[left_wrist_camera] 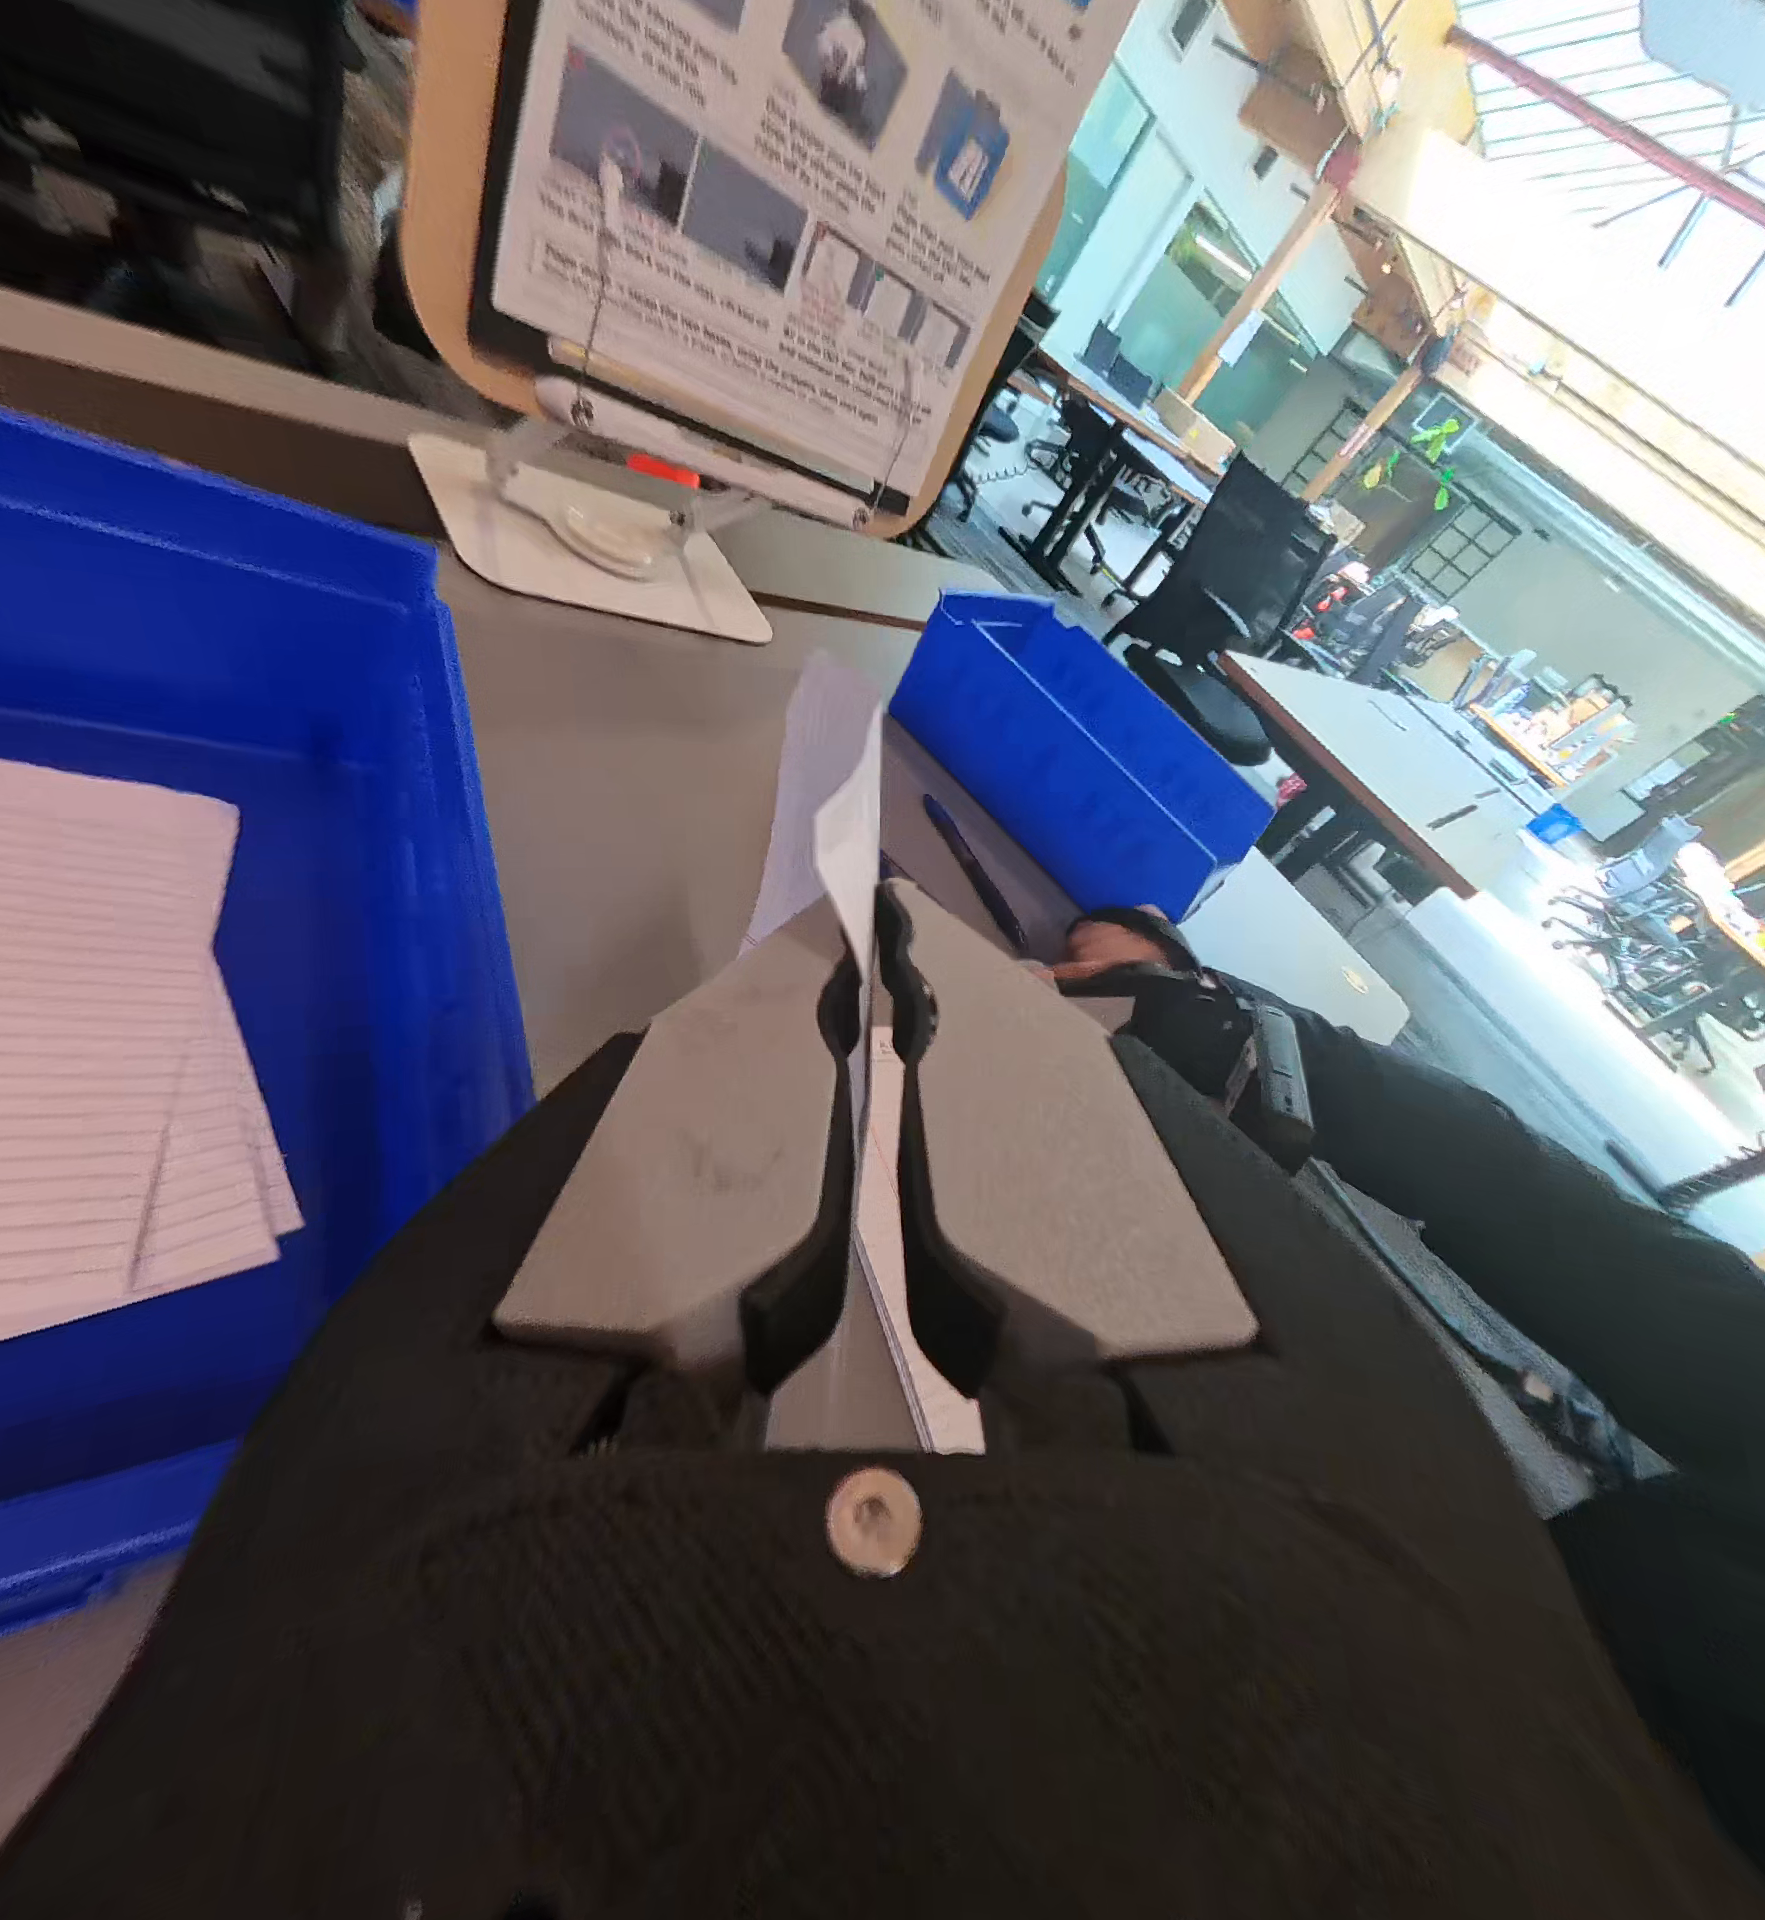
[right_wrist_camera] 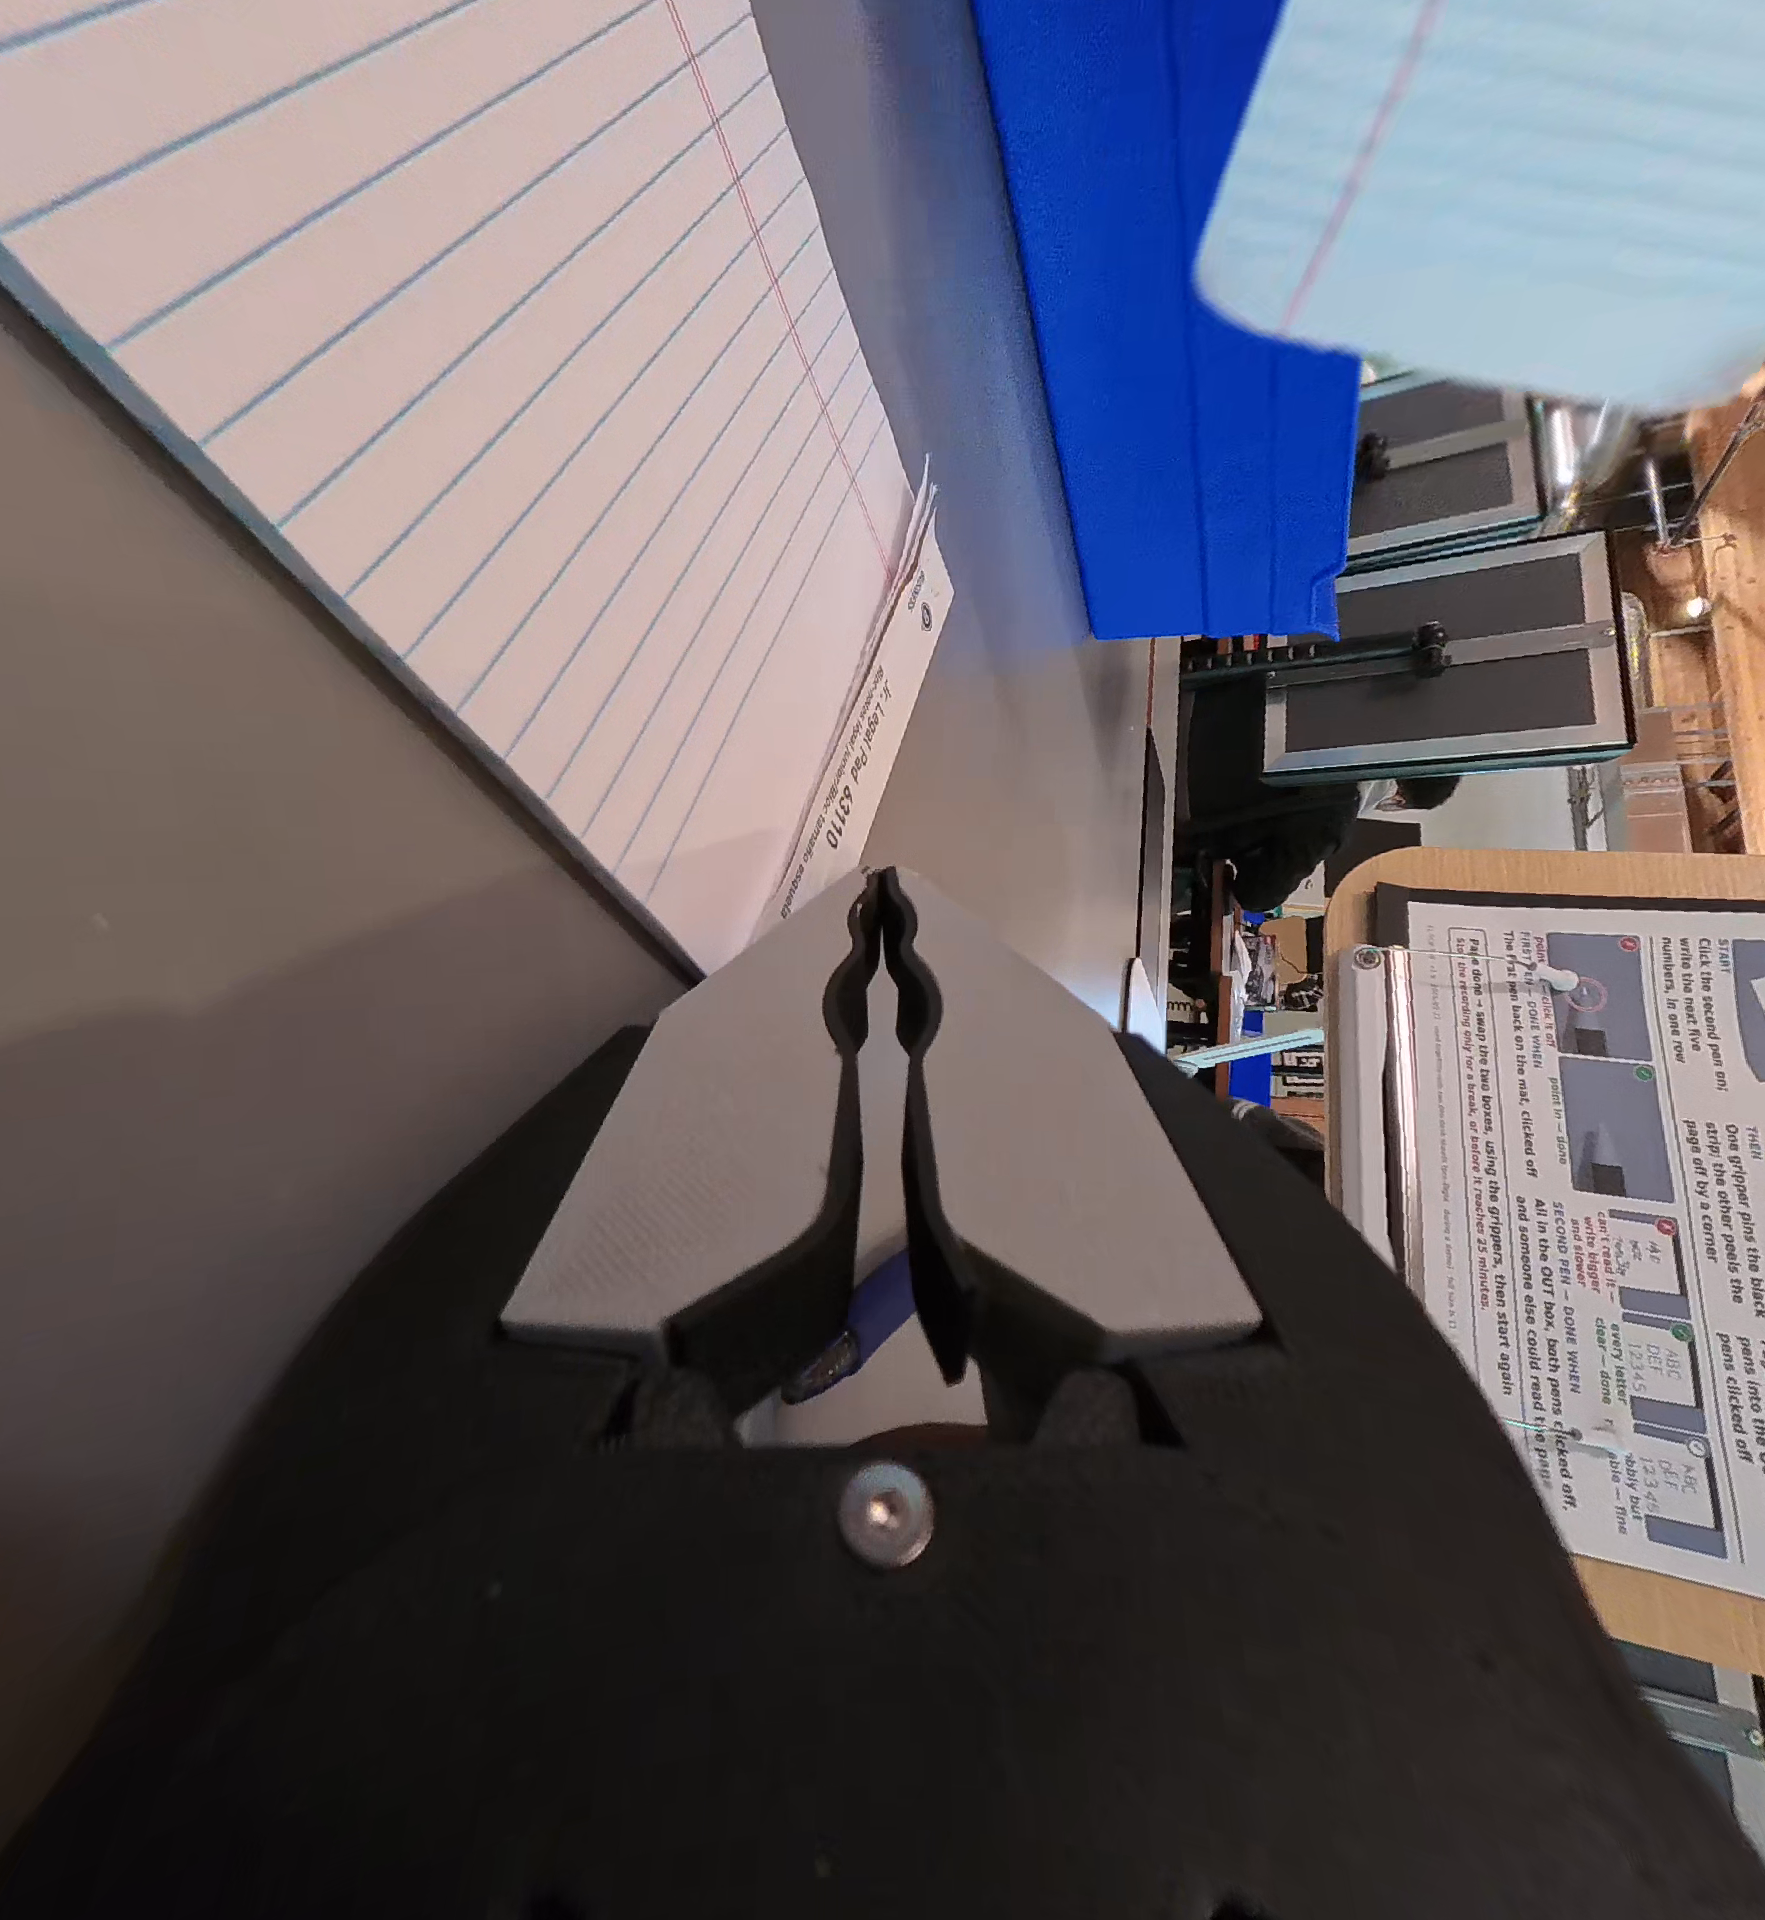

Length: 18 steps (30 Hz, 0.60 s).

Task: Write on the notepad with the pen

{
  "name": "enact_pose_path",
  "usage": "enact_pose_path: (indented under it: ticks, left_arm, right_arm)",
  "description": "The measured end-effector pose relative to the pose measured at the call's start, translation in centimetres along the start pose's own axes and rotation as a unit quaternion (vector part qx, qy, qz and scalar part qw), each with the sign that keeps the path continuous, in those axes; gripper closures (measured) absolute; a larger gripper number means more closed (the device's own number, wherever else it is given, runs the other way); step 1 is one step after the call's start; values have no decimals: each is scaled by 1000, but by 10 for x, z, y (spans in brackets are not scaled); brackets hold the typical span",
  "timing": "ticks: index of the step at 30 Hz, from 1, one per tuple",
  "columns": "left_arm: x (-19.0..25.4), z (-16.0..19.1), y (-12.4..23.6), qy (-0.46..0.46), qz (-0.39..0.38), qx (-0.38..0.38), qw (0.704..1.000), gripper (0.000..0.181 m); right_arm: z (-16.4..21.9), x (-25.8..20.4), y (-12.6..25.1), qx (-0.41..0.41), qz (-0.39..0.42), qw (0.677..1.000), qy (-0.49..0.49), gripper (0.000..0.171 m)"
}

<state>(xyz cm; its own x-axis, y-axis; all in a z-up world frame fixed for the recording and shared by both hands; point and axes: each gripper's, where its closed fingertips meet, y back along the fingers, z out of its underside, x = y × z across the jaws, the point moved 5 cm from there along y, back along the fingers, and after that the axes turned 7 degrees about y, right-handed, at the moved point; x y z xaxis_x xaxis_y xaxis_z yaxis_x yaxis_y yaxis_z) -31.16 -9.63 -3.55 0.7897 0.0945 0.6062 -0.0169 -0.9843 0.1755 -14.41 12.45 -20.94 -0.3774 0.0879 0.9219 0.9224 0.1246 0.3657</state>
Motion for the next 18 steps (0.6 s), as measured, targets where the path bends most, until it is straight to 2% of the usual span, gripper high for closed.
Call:
enact_pose_path:
  ticks: [3, 5, 7, 9, 11, 14, 15, 16, 18]
  left_arm:
    - [21, 0, 5, -44, 9, -23, 999, 181]
    - [34, 15, -5, -91, -2, -55, 994, 181]
    - [42, 34, -21, -140, -23, -82, 987, 181]
    - [49, 52, -39, -165, -22, -100, 981, 181]
    - [53, 66, -58, -168, -13, -111, 979, 181]
    - [50, 84, -84, -181, -21, -128, 975, 181]
    - [51, 89, -90, -195, -21, -132, 972, 181]
    - [54, 93, -95, -215, -21, -132, 967, 181]
    - [56, 99, -102, -277, -52, -129, 951, 181]
  right_arm:
    - [0, 1, 0, -7, 5, 1000, -12, 171]
    - [1, 3, 0, -19, 3, 999, -37, 171]
    - [5, 19, 2, -32, 28, 994, -99, 171]
    - [5, 44, 10, -15, 47, 977, -210, 171]
    - [1, 62, 18, 30, 18, 937, -347, 171]
    - [-9, 78, 27, 129, -40, 850, -509, 171]
    - [-13, 79, 30, 168, -64, 819, -545, 160]
    - [-17, 79, 32, 202, -98, 786, -575, 128]
    - [-22, 75, 34, 240, -178, 727, -618, 120]
